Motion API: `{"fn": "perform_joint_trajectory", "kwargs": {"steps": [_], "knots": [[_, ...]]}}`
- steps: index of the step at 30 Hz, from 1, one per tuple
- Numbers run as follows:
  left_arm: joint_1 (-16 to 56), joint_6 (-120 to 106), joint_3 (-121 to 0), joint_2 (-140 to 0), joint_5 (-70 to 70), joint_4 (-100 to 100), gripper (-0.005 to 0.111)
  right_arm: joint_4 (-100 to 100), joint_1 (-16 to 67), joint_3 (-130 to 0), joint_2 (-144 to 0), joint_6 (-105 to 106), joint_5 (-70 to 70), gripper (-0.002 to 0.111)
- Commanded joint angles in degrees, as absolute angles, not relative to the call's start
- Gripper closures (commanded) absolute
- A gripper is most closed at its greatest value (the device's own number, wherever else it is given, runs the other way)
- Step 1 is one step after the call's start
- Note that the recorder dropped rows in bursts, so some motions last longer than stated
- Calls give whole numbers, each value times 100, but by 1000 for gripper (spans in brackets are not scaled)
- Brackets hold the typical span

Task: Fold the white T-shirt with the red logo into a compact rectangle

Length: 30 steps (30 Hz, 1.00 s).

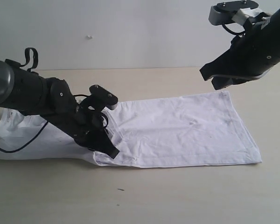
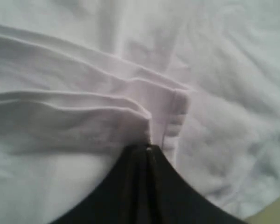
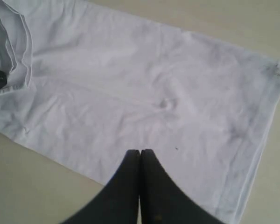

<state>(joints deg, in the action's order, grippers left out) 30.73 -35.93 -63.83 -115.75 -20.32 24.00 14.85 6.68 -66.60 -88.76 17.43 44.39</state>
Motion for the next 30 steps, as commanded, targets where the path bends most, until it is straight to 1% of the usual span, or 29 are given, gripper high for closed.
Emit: {"fn": "perform_joint_trajectory", "kwargs": {"steps": [1,5,8,10,14,15,19,22,26,30], "knots": [[3001,-3547,-6357,-11087,-1994,2336,97,1499,662,-6665,-8818,1797,4359,108],[2573,-3193,-6357,-10602,-1955,2324,97,1499,662,-6665,-8818,1797,4373,108],[1959,-2703,-6357,-10378,-2163,2311,94,1499,662,-6665,-8818,1797,4373,108],[1449,-2478,-6357,-10283,-2406,2311,83,1499,662,-6665,-8818,1797,4373,108],[464,-2176,-6357,-10228,-2879,2311,50,1499,662,-6665,-8818,1847,4358,108],[278,-2176,-6357,-10228,-2944,2311,46,1499,662,-6665,-8818,1847,4358,108],[-576,-2188,-6357,-10296,-3084,2599,47,1499,662,-6665,-8818,1890,4359,108],[-993,-2406,-6357,-10433,-3214,2938,47,1499,662,-6665,-8818,1904,4359,108],[-1261,-2881,-6675,-10776,-3802,3255,47,1499,662,-6665,-8818,1904,4359,108],[-1323,-2919,-7146,-11105,-4034,3234,47,1499,662,-6665,-8818,1904,4359,108]]}}
